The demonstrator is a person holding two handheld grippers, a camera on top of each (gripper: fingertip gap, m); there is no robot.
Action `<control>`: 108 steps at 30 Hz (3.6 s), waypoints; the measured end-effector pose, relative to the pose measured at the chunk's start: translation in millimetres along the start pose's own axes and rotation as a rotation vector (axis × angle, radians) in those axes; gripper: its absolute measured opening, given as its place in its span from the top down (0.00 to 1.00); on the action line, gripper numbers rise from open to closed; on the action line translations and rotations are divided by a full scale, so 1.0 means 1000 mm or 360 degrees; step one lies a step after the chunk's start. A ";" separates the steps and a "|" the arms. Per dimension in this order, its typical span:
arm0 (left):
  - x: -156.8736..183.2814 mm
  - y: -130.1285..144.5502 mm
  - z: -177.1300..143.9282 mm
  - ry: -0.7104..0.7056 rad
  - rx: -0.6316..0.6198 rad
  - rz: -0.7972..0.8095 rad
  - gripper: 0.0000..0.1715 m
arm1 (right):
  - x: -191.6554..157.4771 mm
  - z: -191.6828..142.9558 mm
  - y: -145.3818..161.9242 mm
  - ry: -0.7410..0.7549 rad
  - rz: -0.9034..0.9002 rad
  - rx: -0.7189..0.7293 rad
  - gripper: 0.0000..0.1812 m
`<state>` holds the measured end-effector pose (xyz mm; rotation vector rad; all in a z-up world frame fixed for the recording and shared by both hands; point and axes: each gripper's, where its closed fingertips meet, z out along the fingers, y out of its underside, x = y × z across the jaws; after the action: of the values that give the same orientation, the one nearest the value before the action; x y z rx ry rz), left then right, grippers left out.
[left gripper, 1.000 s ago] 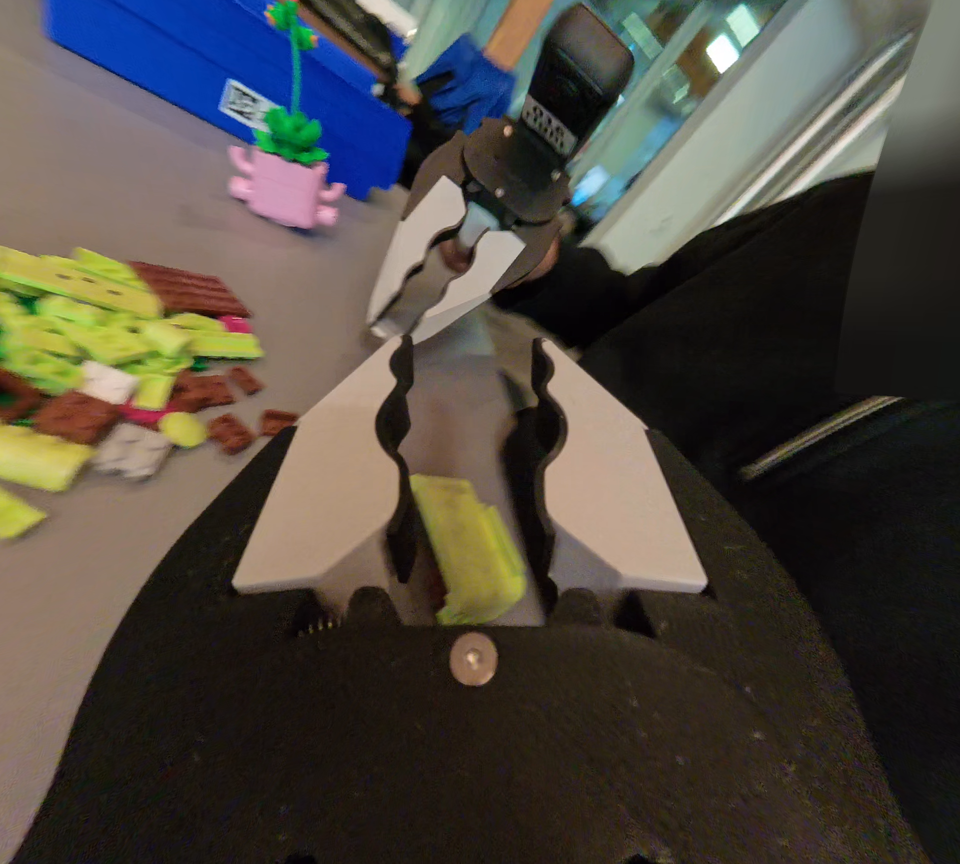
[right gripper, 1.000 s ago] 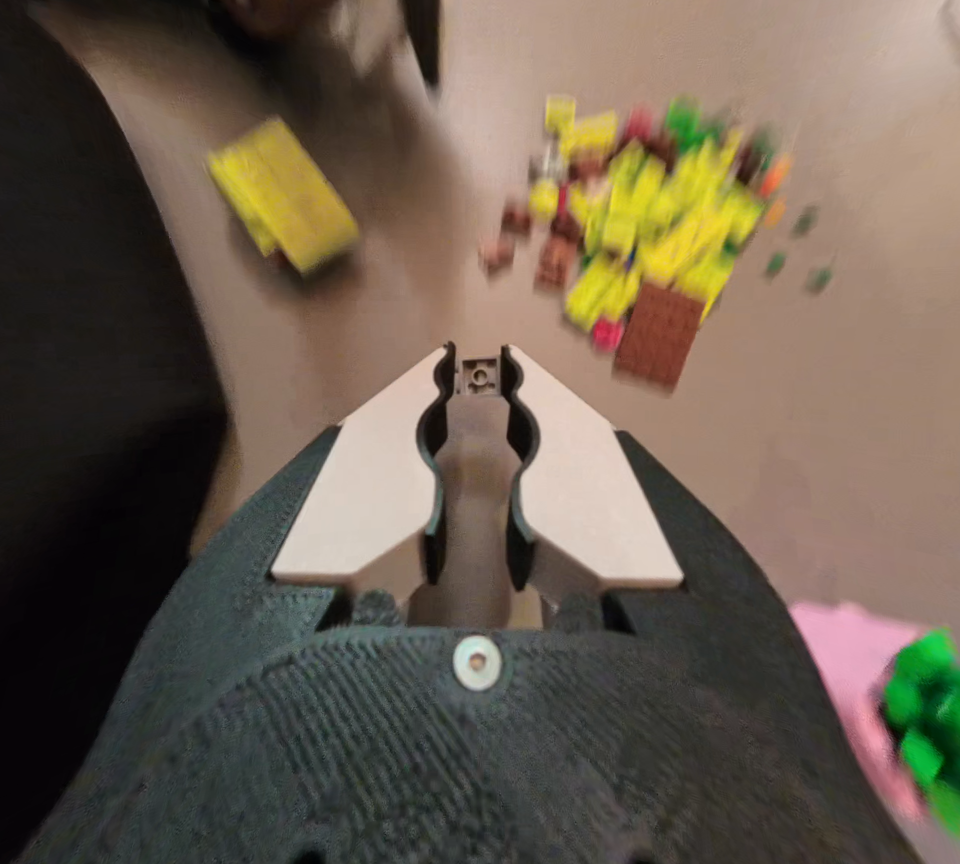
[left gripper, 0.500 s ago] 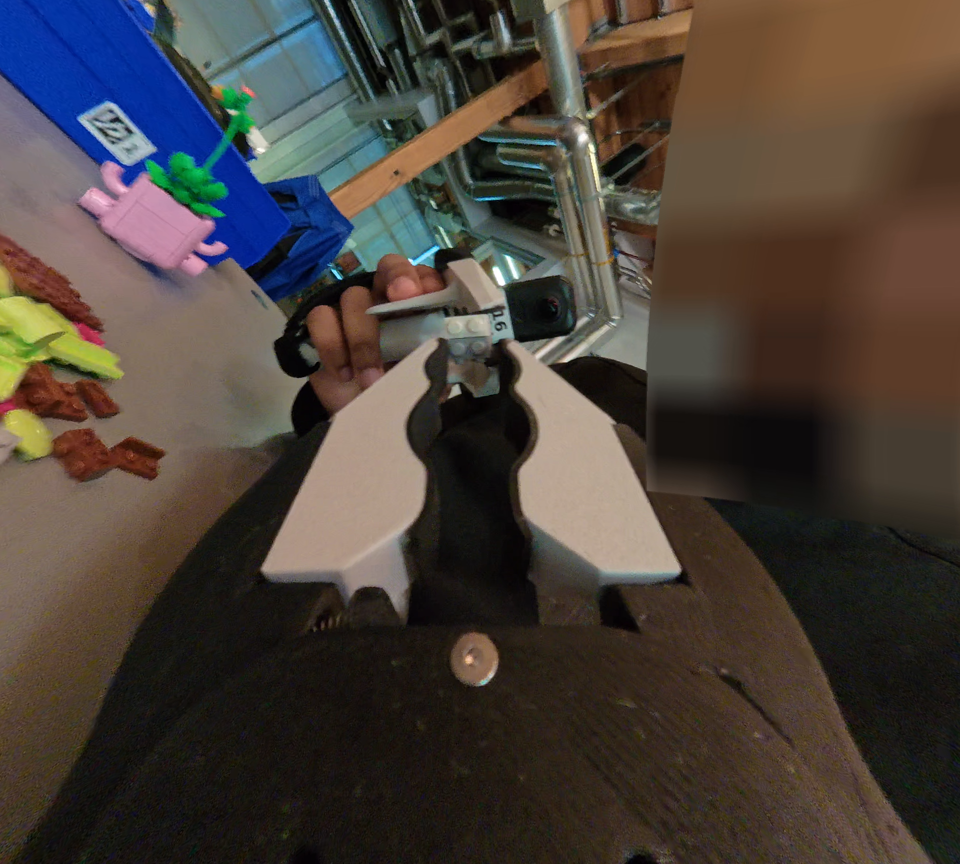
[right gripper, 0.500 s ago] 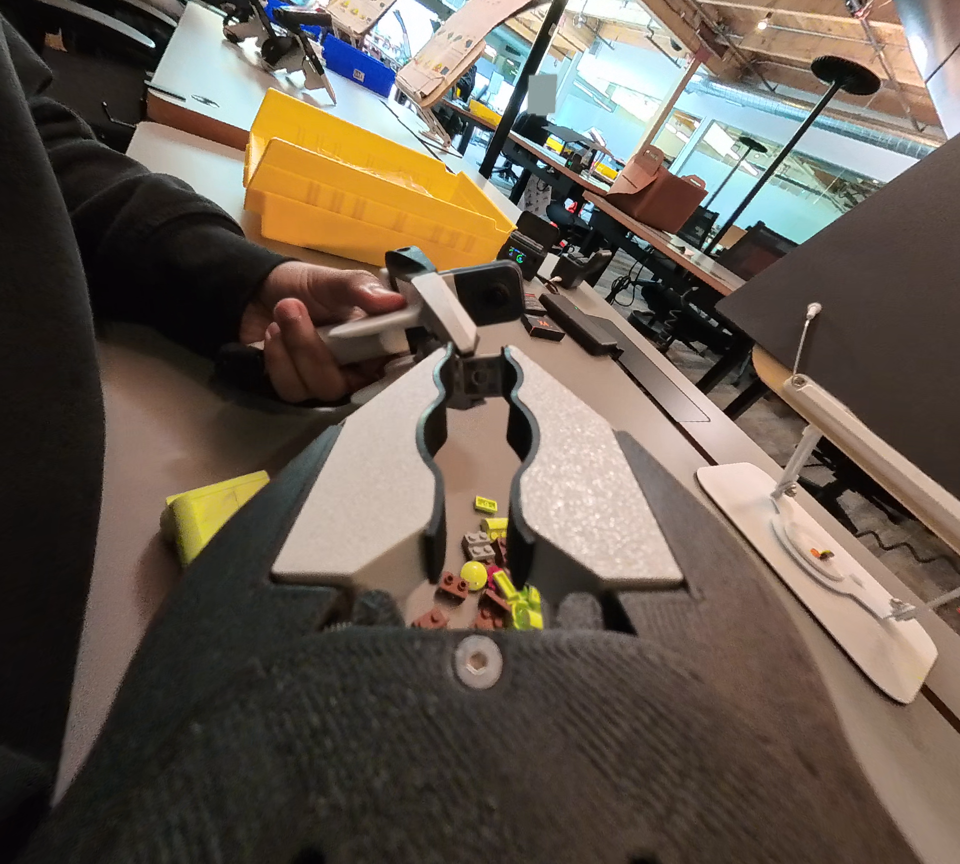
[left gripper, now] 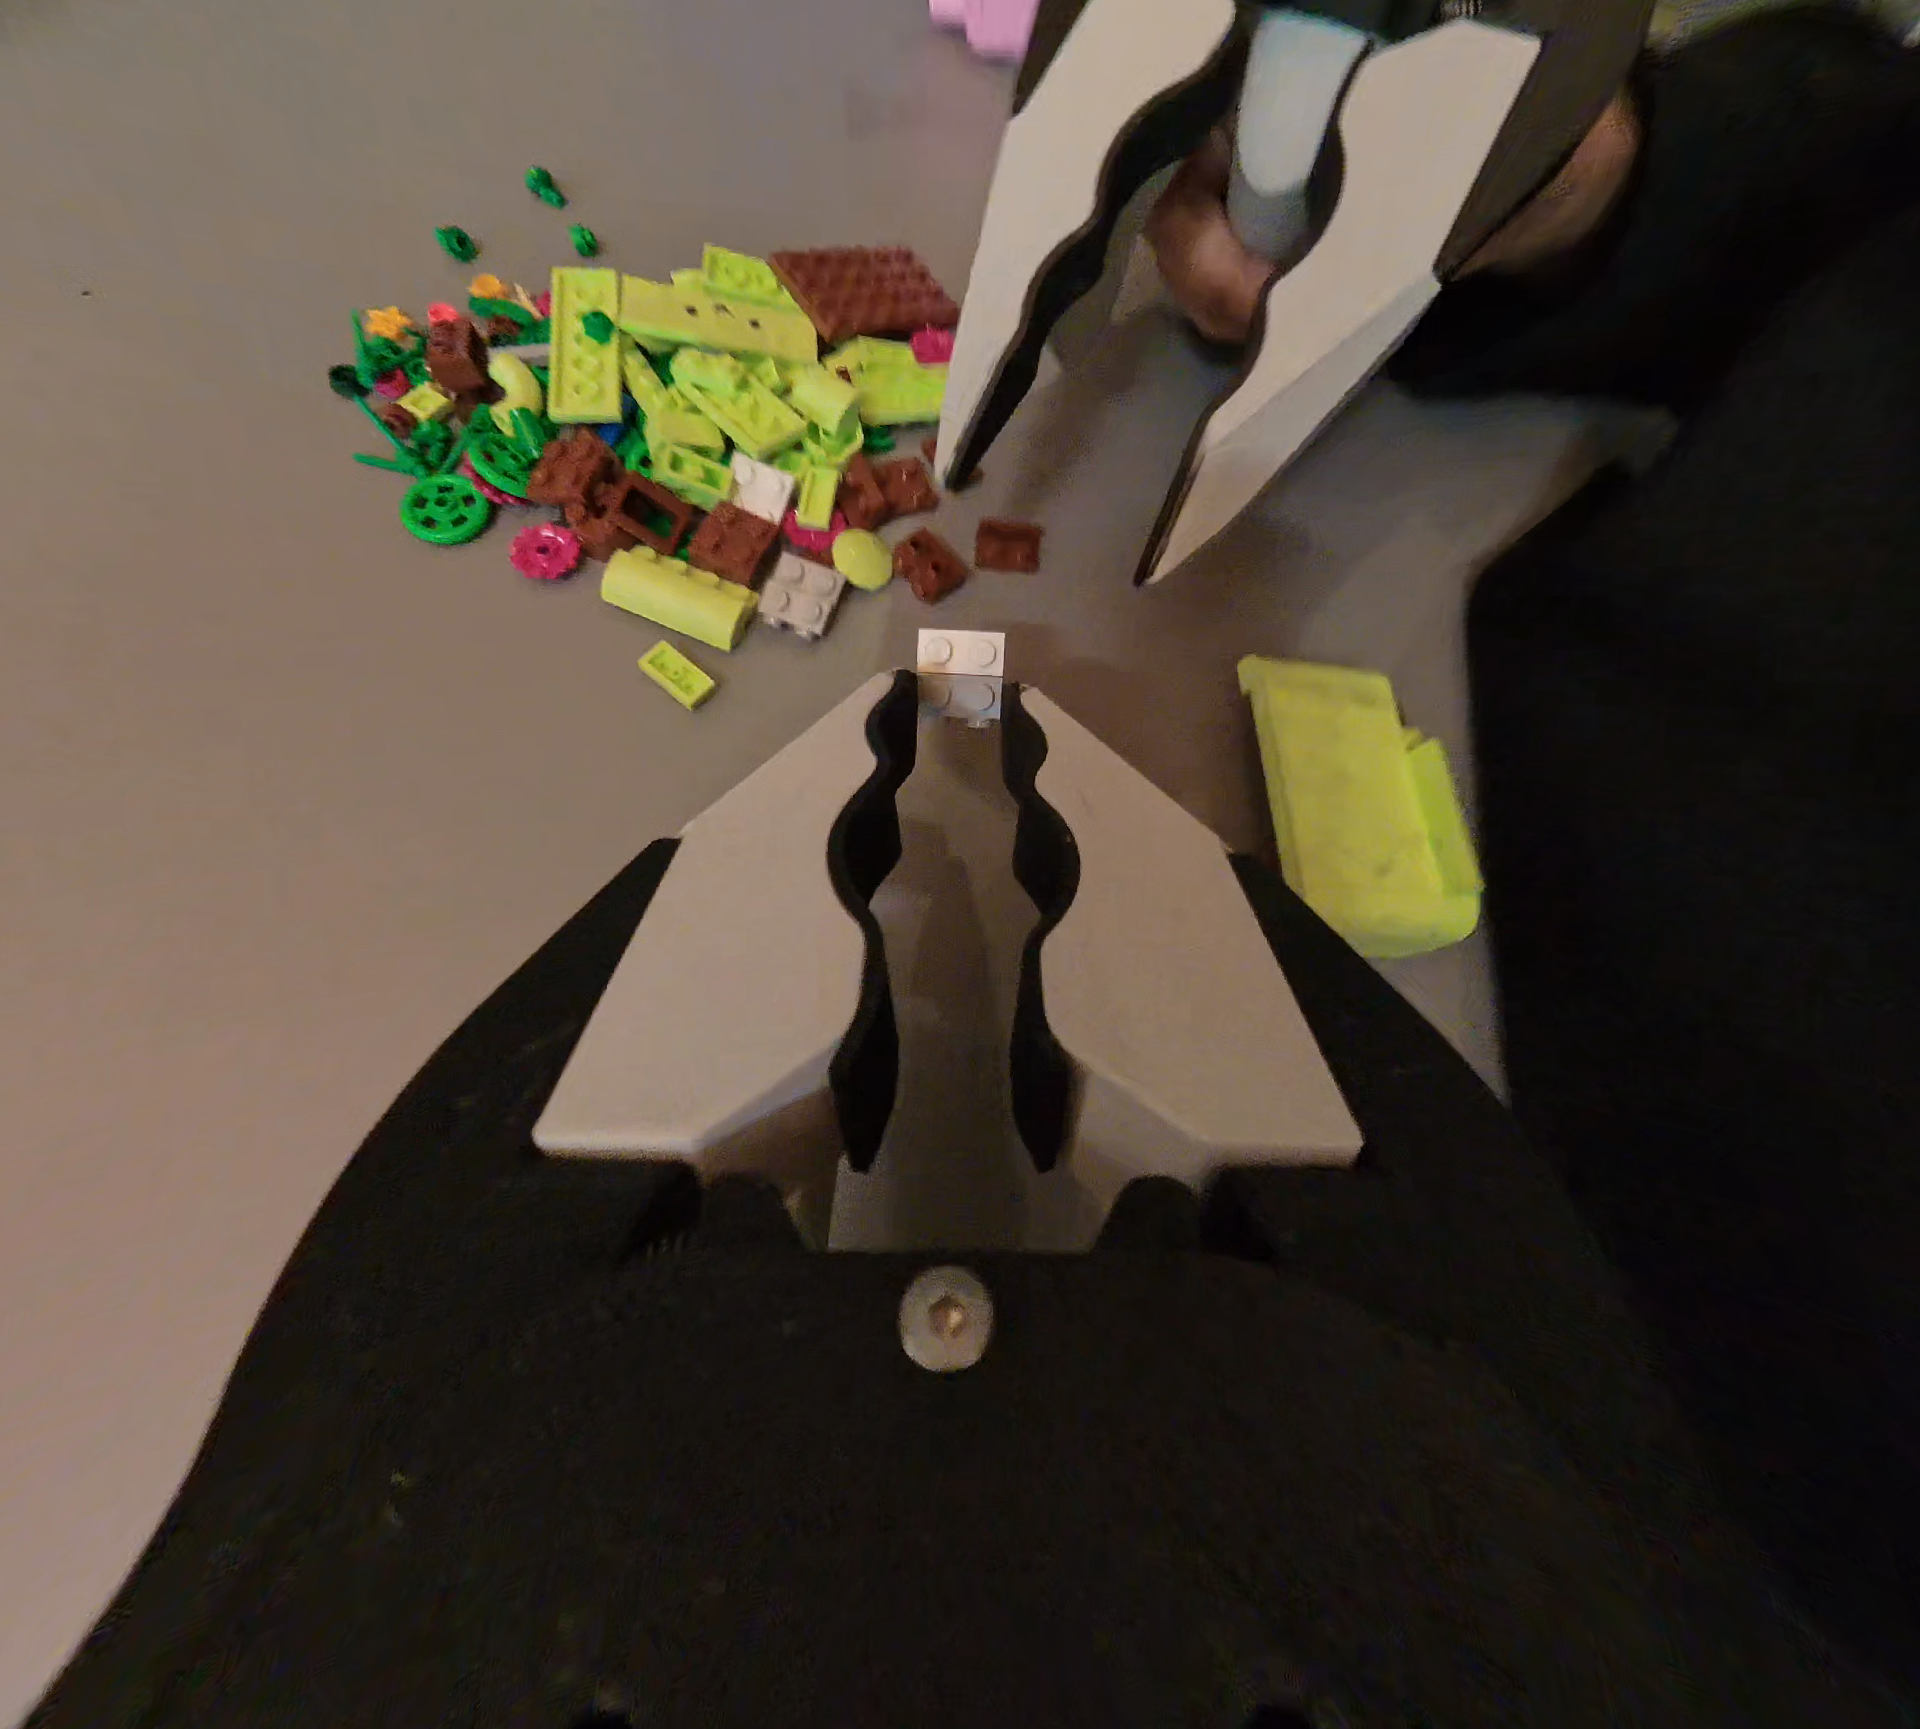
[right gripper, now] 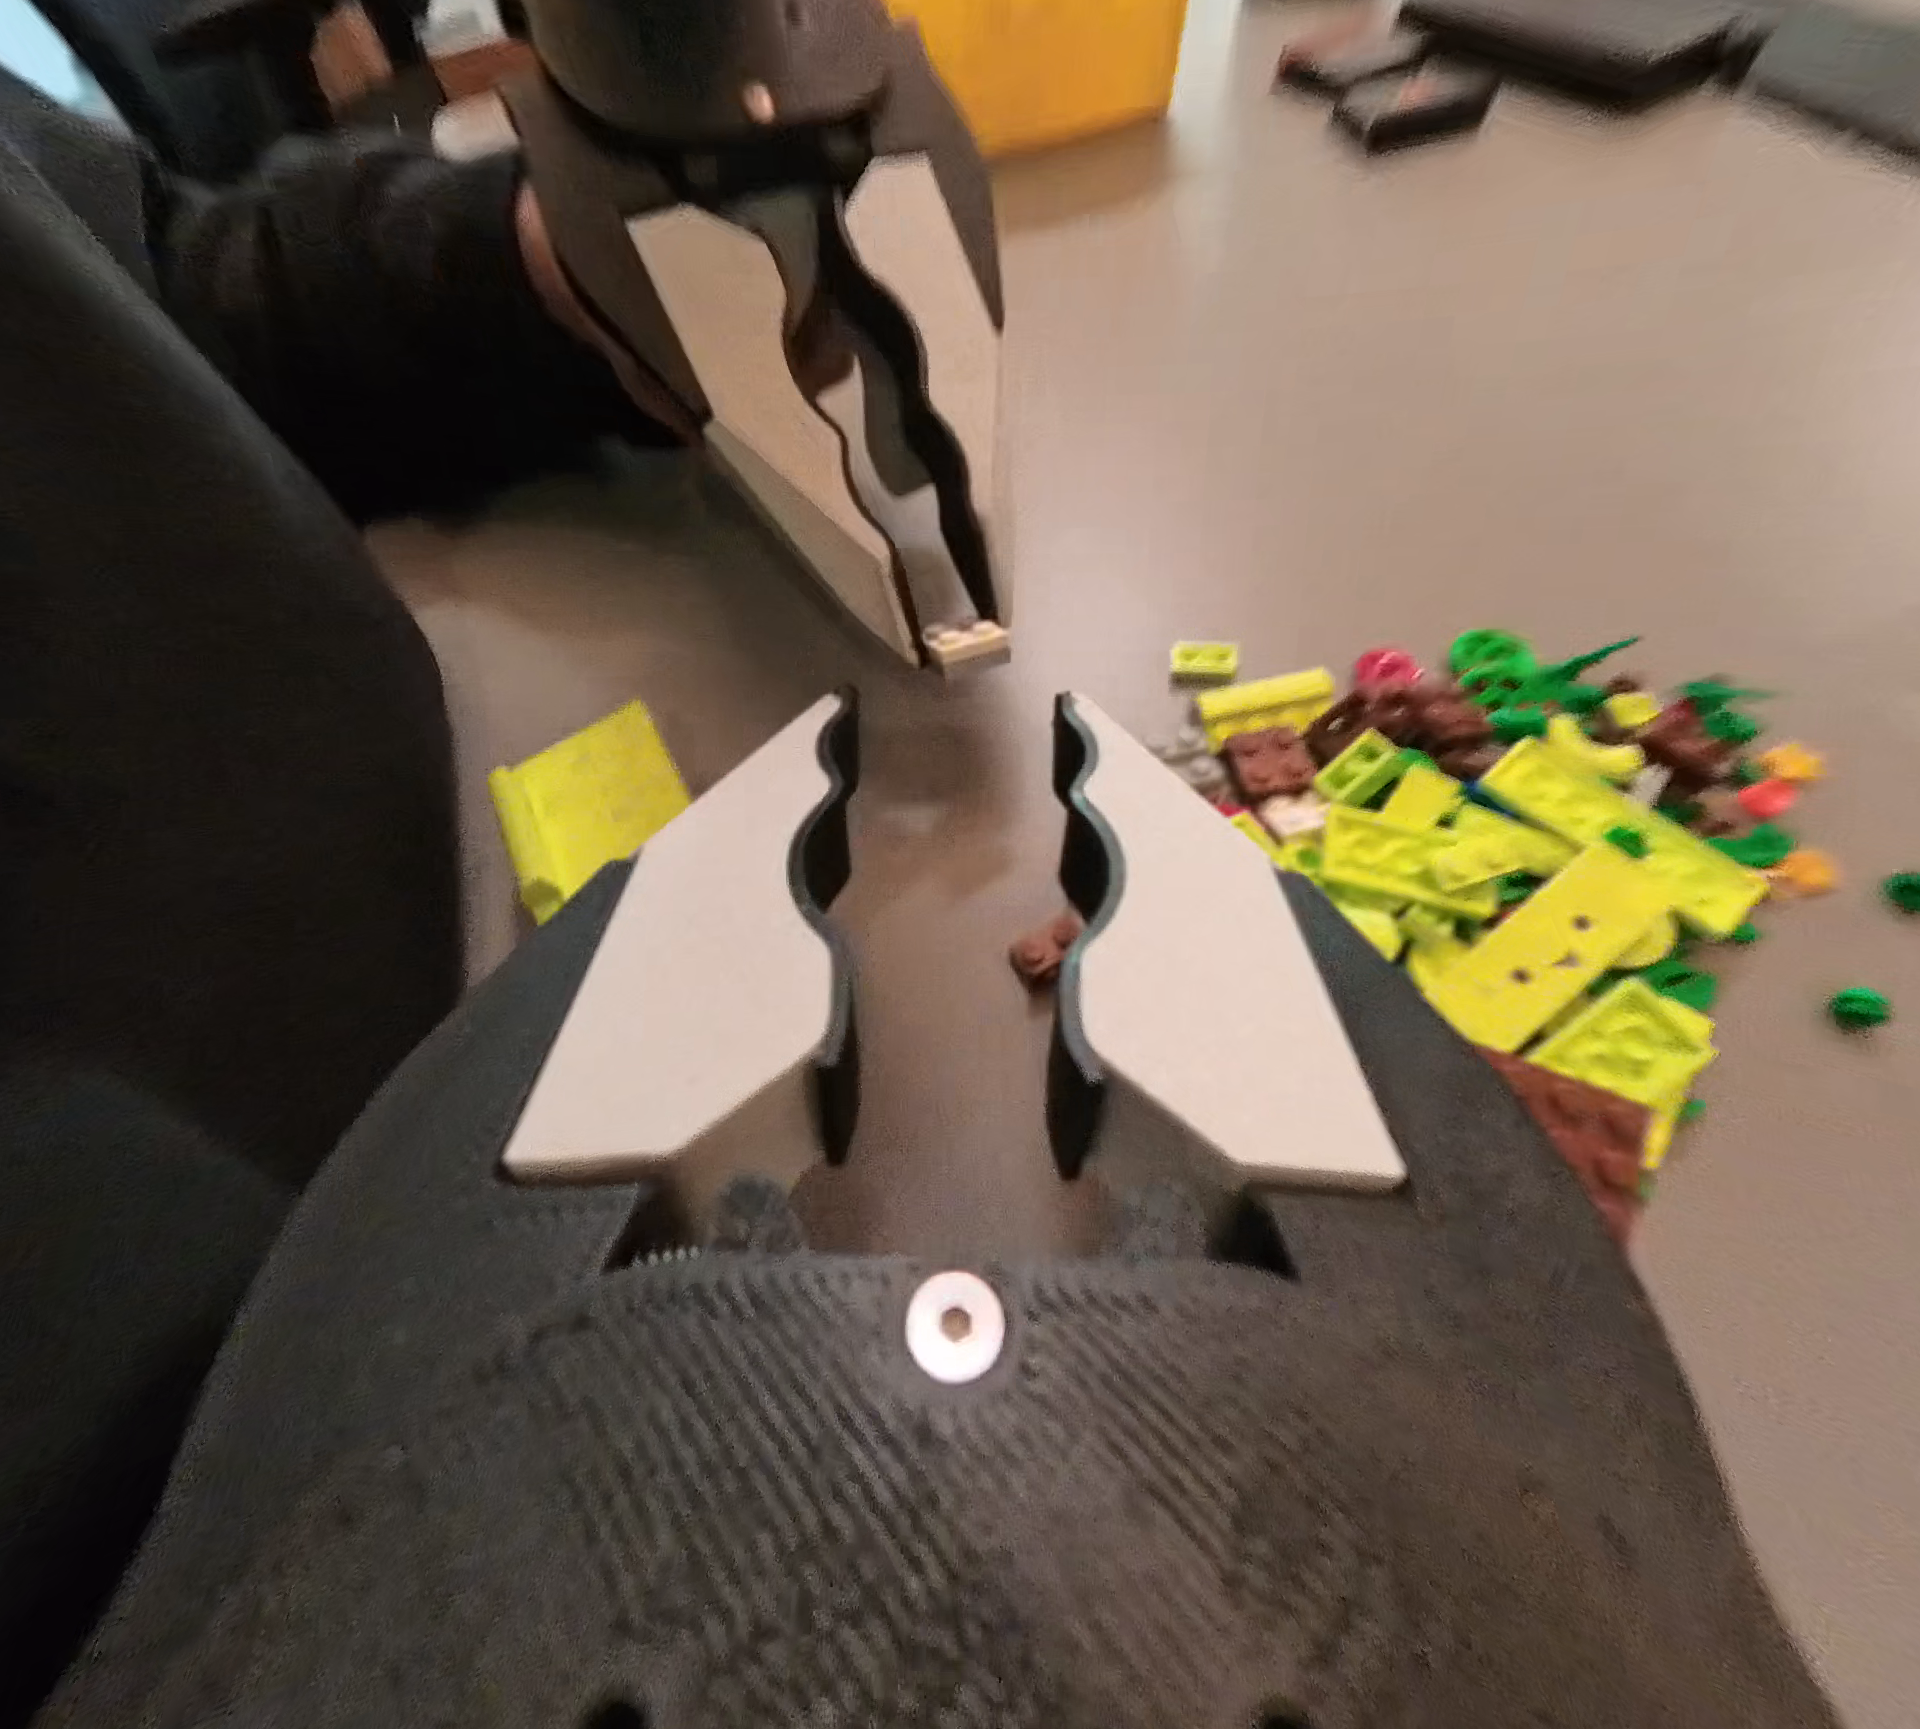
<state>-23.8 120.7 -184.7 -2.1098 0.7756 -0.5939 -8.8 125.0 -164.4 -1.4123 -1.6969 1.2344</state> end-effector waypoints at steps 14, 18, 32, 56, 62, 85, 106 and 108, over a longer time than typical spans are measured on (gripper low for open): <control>0.015 0.034 0.017 0.0018 -0.0306 0.0349 0.92 | -0.017 0.035 0.041 -0.0232 -0.0281 -0.0495 0.91; 0.013 0.032 0.017 0.0028 -0.0277 0.0305 0.90 | -0.015 0.035 0.042 -0.0246 -0.0305 -0.0514 0.92; 0.015 0.030 0.011 0.0170 -0.0243 -0.0001 0.95 | -0.015 0.035 0.043 -0.0246 -0.0327 -0.0521 0.92; 0.019 0.030 0.014 0.0182 -0.0215 0.0117 0.93 | -0.015 0.036 0.045 -0.0235 -0.0327 -0.0534 0.91; 0.019 0.030 0.015 0.0156 -0.0222 0.0160 0.96 | -0.017 0.035 0.042 -0.0259 -0.0323 -0.0513 0.89; 0.021 0.025 -0.004 0.0197 -0.0123 0.0126 0.91 | -0.014 0.031 0.043 -0.0313 -0.0312 -0.0544 0.91; 0.000 0.031 -0.002 -0.0085 -0.0142 0.0136 0.90 | -0.029 0.033 0.040 -0.0426 -0.0287 -0.0556 0.96; 0.010 0.028 -0.002 0.0005 -0.0115 0.0098 0.90 | -0.022 0.031 0.037 -0.0381 -0.0282 -0.0531 0.96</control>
<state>-27.6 98.7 -204.3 -2.1429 0.8725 -0.5440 -16.1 95.5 -207.5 -1.2996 -2.2245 1.0921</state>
